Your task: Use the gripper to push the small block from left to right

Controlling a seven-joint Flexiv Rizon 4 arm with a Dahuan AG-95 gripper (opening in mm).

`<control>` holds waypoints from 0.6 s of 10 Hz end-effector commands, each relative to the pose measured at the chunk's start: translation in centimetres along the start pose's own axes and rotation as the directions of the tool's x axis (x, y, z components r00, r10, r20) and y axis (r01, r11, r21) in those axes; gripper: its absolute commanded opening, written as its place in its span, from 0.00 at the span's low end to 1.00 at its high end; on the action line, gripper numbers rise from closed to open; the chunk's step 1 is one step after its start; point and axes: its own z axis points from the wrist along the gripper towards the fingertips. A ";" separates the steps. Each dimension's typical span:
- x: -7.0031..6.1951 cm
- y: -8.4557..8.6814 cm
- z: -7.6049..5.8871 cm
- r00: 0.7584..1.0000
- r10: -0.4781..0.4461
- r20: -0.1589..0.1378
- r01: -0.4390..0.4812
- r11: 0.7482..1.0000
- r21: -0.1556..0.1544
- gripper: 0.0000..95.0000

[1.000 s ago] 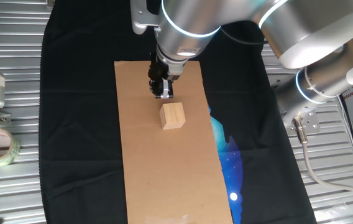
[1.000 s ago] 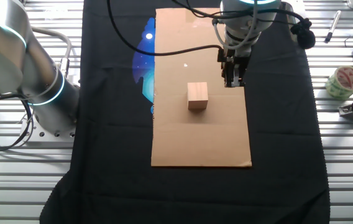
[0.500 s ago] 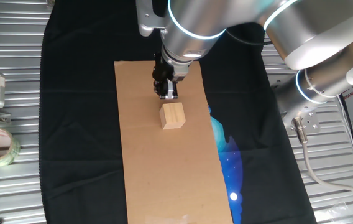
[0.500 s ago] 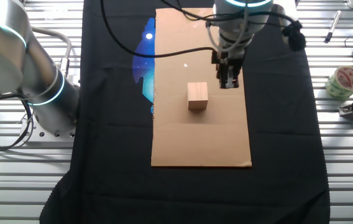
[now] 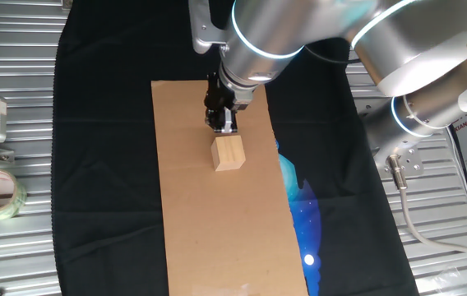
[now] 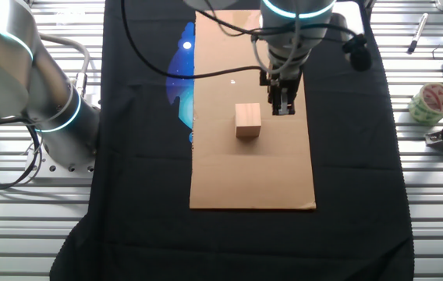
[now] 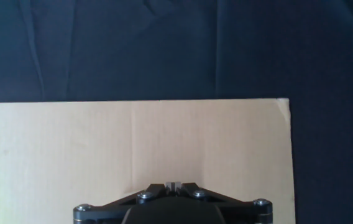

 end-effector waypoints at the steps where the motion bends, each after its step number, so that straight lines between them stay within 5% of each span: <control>1: 0.0 0.0 0.4 1.000 0.003 0.005 -0.003 1.000 -0.001 0.00; 6: 0.5 -0.2 1.6 1.000 -0.004 0.020 0.004 1.000 -0.010 0.00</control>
